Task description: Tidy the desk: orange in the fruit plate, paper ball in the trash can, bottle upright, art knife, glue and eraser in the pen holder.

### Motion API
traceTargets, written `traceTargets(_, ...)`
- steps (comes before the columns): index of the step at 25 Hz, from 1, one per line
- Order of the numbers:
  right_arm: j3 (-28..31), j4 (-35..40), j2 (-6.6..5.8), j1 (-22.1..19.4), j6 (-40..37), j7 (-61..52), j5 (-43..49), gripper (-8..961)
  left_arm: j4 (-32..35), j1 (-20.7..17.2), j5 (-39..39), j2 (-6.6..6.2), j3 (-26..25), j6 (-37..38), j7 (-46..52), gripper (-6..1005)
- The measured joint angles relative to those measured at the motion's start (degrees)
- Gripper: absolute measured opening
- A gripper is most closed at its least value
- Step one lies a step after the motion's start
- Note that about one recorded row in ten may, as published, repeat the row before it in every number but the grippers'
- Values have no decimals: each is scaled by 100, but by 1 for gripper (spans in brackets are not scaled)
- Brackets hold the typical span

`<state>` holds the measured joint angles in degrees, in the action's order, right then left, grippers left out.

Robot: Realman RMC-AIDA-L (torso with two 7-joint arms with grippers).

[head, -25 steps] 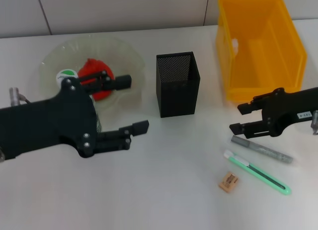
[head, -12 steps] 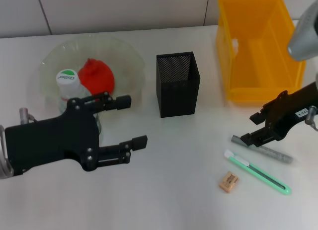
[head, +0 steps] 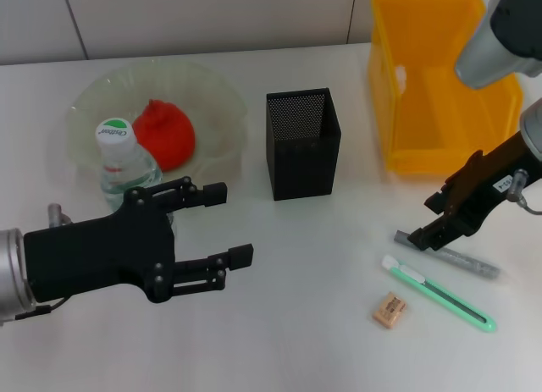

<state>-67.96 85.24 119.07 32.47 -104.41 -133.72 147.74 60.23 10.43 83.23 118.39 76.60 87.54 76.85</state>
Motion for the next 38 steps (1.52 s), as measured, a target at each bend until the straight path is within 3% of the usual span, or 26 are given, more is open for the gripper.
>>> traceTargets(12, -347, -357, 1, 182, -27, -489, 221, 618, -581, 410, 275, -4, -336, -45, 460, 786)
traceTargets(38, -653, -1264, 20, 600, 379, -728, 498, 616, -662, 468, 444, 9, -295, -329, 448, 787)
